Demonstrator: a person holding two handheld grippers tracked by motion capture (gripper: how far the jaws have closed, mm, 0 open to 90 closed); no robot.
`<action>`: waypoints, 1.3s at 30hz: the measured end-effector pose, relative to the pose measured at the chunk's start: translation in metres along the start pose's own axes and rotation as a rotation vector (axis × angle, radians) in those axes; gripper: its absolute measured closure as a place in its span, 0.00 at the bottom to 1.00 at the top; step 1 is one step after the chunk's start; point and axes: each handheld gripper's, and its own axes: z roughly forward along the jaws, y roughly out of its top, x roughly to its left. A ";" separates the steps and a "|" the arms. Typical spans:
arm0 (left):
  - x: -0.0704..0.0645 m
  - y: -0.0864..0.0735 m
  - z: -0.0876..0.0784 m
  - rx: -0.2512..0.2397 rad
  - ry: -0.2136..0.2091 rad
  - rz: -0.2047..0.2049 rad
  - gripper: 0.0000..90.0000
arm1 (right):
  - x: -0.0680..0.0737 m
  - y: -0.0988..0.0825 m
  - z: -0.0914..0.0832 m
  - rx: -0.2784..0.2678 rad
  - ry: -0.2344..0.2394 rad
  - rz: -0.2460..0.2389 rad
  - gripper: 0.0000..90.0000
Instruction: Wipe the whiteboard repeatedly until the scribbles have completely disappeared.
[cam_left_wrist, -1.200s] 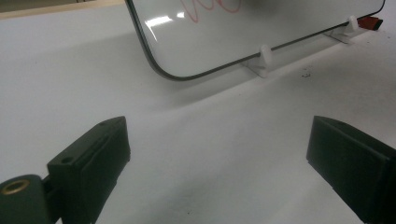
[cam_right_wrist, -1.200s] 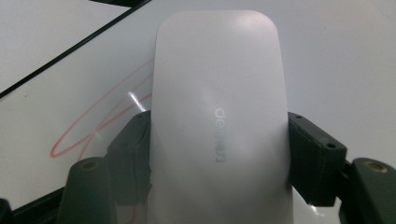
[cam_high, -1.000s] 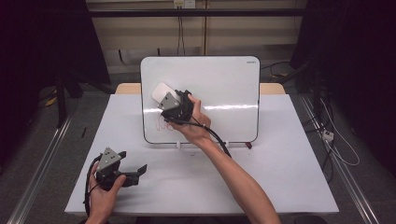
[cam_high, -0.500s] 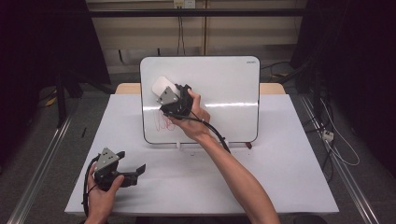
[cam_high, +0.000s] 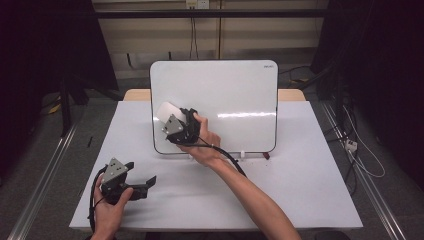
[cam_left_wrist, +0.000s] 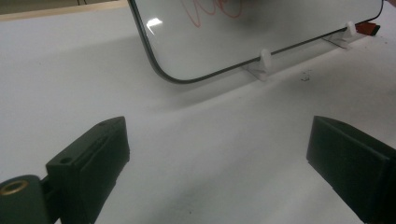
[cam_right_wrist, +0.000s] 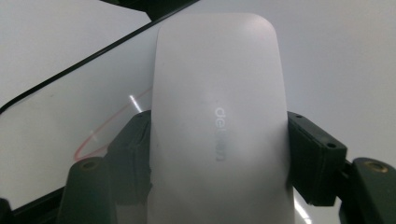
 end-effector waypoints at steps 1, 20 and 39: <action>0.000 0.000 0.000 0.001 0.001 0.002 0.06 | 0.003 -0.001 -0.001 0.004 0.007 -0.008 0.35; 0.001 0.000 -0.001 -0.003 -0.002 0.001 0.06 | 0.005 -0.011 -0.009 0.013 0.015 -0.027 0.35; 0.000 0.001 0.001 -0.002 -0.003 -0.004 0.06 | -0.046 0.004 -0.001 0.021 -0.083 0.096 0.35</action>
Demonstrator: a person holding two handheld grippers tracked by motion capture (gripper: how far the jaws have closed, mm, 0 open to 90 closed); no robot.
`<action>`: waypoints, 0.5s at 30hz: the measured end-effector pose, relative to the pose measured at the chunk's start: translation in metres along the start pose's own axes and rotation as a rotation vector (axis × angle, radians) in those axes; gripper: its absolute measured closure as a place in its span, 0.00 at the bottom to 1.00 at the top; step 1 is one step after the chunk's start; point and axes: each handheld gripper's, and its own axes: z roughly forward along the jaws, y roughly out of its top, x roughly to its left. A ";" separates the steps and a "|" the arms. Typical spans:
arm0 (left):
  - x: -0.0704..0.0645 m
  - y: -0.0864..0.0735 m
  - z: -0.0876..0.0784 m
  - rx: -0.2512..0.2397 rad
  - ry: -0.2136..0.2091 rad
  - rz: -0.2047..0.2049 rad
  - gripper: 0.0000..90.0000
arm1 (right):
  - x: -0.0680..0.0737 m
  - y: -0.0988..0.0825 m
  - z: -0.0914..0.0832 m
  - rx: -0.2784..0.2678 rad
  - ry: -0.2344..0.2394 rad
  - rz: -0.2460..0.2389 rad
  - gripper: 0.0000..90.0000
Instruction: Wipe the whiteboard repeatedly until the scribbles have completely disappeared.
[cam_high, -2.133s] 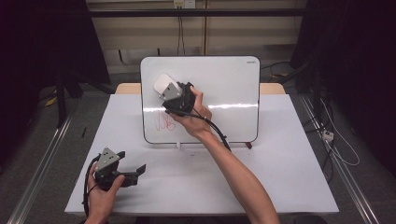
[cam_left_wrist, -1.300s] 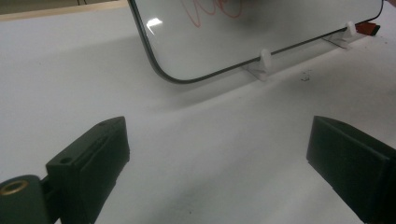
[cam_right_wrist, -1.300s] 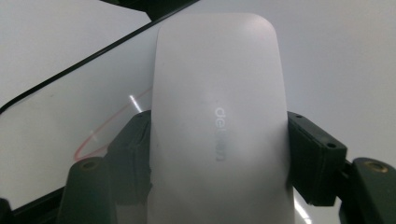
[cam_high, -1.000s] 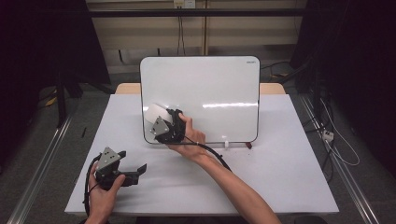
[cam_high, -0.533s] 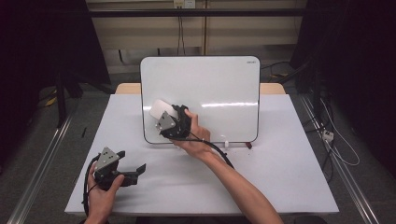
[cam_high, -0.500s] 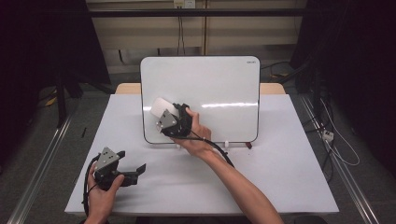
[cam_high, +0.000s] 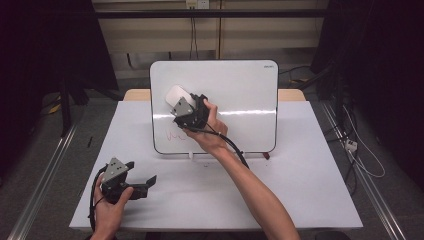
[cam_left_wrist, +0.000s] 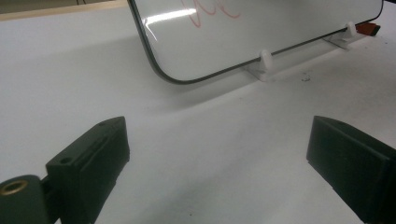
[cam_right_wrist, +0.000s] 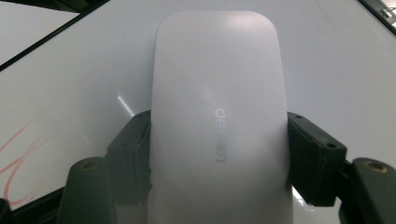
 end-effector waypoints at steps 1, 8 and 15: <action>0.000 0.000 0.000 0.000 -0.001 0.004 0.06 | 0.003 -0.001 0.000 0.001 0.001 -0.008 0.35; 0.000 0.001 0.000 0.002 -0.001 0.009 0.06 | 0.031 -0.007 -0.003 -0.001 0.043 -0.080 0.35; -0.001 0.001 0.000 0.001 -0.005 0.012 0.06 | 0.052 -0.017 -0.008 -0.011 0.087 -0.138 0.35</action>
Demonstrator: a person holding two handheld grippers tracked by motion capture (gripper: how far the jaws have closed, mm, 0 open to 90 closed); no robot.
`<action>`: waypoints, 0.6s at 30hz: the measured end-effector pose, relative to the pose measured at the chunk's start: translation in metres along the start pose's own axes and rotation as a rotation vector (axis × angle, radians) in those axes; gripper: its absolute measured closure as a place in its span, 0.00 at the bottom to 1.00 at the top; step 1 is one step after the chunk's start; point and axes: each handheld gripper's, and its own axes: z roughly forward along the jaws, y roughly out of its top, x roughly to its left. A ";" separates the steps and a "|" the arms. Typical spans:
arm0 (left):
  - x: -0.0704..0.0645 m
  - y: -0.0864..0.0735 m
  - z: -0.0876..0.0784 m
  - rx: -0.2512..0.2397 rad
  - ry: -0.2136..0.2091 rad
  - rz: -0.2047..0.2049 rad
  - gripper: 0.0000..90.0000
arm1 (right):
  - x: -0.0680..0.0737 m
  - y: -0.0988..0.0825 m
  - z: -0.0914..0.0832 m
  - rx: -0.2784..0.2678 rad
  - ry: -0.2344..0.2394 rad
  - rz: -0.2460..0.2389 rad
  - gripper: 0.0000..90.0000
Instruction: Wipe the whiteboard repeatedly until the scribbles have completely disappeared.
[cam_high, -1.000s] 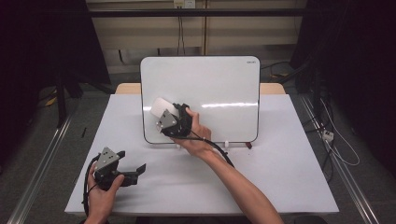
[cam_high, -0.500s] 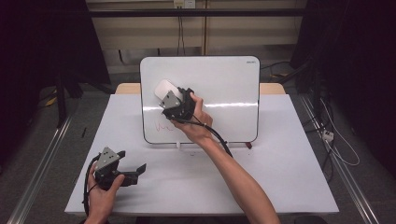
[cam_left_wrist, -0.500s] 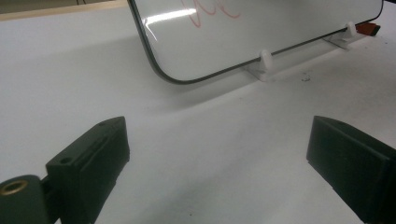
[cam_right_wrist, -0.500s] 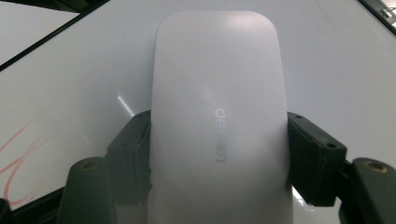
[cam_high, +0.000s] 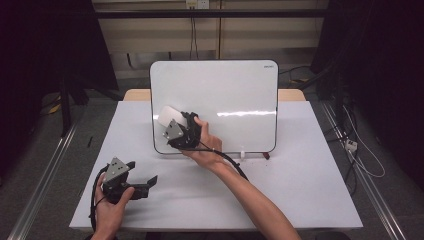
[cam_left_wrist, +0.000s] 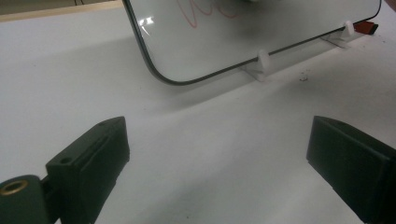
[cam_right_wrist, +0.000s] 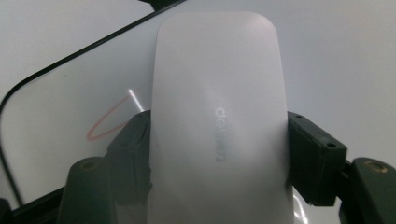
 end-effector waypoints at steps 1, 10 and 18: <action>0.000 0.000 0.000 0.001 0.001 -0.001 0.06 | 0.003 -0.002 -0.001 -0.001 0.006 -0.017 0.35; 0.000 0.000 0.000 0.003 0.003 -0.002 0.06 | 0.017 -0.018 -0.011 0.007 0.084 -0.159 0.36; 0.001 0.000 -0.001 -0.003 0.006 -0.004 0.06 | 0.005 -0.025 -0.017 0.029 0.086 -0.150 0.35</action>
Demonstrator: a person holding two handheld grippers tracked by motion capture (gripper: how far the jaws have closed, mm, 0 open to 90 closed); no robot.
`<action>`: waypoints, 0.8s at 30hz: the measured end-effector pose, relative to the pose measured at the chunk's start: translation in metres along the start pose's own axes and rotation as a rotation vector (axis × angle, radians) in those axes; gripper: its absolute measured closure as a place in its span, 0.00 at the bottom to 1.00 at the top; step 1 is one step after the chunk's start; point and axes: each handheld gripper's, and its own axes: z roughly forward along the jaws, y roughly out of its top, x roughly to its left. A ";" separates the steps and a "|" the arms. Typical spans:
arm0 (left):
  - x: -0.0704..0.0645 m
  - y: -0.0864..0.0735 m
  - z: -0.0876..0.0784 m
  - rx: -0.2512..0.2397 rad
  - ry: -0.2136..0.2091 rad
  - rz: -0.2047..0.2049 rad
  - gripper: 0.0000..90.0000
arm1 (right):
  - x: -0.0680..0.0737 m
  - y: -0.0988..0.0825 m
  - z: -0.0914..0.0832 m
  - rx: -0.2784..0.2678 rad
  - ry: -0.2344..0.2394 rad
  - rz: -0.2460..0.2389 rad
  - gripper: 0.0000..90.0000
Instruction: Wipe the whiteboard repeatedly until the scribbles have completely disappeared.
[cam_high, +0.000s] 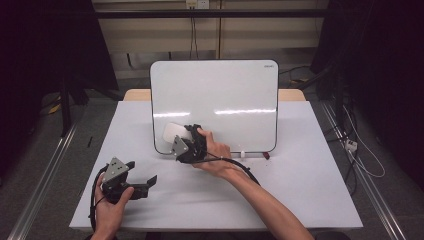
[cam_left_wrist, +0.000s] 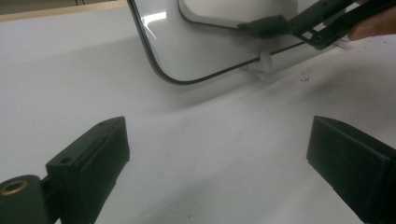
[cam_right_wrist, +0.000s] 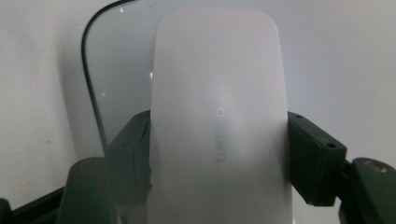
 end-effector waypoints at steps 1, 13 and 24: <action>0.000 0.000 0.000 0.002 -0.001 -0.002 0.06 | -0.005 -0.001 -0.001 0.000 -0.017 0.035 0.36; 0.000 0.000 0.001 0.005 -0.001 0.000 0.06 | -0.034 0.015 0.009 -0.002 -0.114 0.188 0.35; -0.002 0.001 0.003 0.005 -0.006 0.007 0.06 | 0.000 0.028 0.016 -0.015 -0.066 0.103 0.35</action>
